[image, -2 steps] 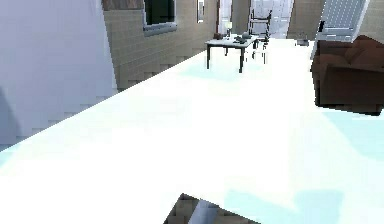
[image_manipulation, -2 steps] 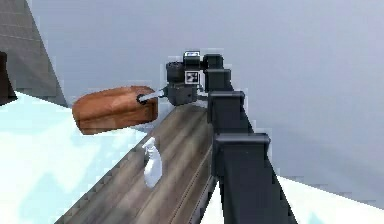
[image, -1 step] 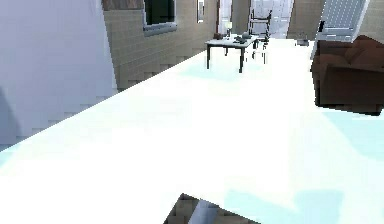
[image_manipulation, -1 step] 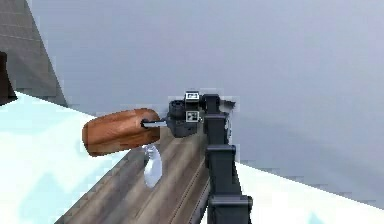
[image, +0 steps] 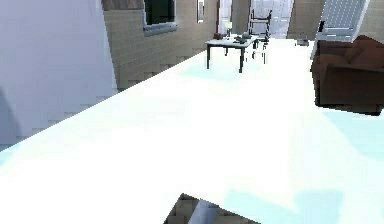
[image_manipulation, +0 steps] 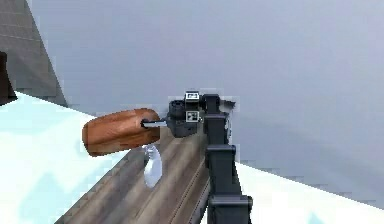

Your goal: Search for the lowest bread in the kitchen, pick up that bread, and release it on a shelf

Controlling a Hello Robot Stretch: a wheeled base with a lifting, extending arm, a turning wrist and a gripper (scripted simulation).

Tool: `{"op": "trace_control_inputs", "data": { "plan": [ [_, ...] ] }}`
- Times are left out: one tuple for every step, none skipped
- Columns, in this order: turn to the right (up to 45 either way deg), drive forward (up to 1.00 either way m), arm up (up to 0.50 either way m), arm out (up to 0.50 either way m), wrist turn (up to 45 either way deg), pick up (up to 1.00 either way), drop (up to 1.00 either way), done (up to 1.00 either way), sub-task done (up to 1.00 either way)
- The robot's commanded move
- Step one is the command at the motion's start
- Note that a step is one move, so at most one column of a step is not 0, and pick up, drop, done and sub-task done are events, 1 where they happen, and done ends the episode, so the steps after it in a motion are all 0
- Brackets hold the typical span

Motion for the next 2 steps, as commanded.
{"op": "trace_control_inputs", "data": {
  "plan": [
    [0.0, 0.00, 0.00, 0.00, 0.0, 0.00, 1.00, 0.00, 0.00],
    [0.0, 0.00, 0.10, 0.00, 0.0, 0.00, 0.00, 0.00, 0.00]
  ]
}}
